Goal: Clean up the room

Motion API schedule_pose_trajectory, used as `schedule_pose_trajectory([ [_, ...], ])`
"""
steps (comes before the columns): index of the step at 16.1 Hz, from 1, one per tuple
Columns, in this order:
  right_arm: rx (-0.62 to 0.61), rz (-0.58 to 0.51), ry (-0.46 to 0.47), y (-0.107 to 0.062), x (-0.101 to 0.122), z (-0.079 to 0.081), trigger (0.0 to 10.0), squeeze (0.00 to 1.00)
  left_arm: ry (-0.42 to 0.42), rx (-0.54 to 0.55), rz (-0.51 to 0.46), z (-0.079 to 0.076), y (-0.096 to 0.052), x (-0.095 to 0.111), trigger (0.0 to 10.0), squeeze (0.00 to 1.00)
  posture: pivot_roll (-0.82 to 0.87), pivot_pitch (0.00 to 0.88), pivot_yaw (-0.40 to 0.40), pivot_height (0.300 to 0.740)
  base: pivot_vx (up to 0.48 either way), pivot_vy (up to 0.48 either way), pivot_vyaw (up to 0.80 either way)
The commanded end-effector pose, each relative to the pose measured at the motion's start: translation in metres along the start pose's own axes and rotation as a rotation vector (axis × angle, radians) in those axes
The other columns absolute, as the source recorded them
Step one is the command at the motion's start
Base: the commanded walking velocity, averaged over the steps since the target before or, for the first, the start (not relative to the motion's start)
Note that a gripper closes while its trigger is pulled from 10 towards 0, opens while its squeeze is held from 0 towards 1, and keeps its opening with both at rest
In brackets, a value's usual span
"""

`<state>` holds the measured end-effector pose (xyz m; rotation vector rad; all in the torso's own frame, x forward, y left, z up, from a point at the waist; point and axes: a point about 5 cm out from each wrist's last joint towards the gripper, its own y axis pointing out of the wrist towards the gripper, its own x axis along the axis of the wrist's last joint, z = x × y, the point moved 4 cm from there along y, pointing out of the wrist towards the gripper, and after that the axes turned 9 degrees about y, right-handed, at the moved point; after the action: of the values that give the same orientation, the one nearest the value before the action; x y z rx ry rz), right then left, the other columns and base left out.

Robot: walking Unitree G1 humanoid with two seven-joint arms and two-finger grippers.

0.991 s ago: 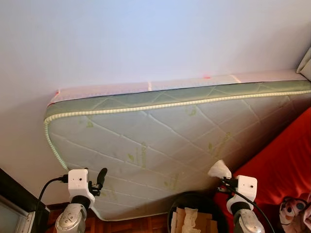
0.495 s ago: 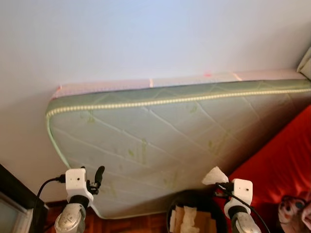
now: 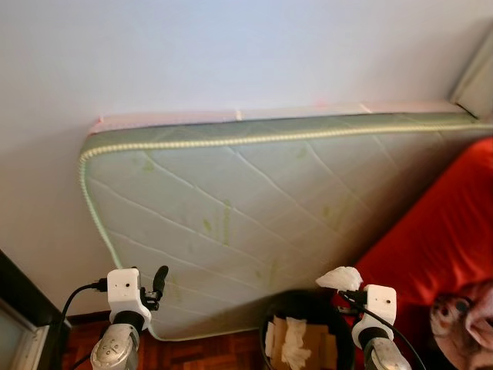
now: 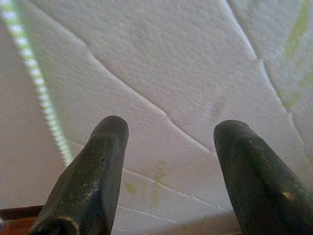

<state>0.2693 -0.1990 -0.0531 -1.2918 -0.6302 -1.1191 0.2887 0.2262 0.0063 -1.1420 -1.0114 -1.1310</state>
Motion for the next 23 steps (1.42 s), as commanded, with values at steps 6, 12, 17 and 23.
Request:
schedule_pose_trajectory([
  [6,0.053,0.065,-0.002,0.000,-0.010,0.007,10.0,0.00,0.005,-0.006,0.000,-0.003,0.002,0.003,10.0,0.00,0.06,0.000,-0.072,0.635,0.000,0.000,0.00],
  [12,0.141,0.157,0.085,0.003,-0.018,0.025,10.0,0.00,0.004,-0.007,-0.005,-0.004,0.001,0.005,10.0,0.00,0.07,0.000,-0.073,0.635,0.000,0.000,0.00],
  [17,0.167,0.163,0.043,0.016,-0.003,0.039,10.0,0.00,0.006,-0.007,-0.028,-0.003,0.002,0.012,10.0,0.00,0.10,0.000,-0.070,0.635,0.000,0.000,0.00],
  [23,0.042,0.153,0.064,0.032,0.021,0.034,10.0,0.00,-0.015,-0.003,-0.100,-0.009,-0.006,0.032,10.0,0.00,0.14,0.059,-0.112,0.635,0.000,0.000,0.00],
])
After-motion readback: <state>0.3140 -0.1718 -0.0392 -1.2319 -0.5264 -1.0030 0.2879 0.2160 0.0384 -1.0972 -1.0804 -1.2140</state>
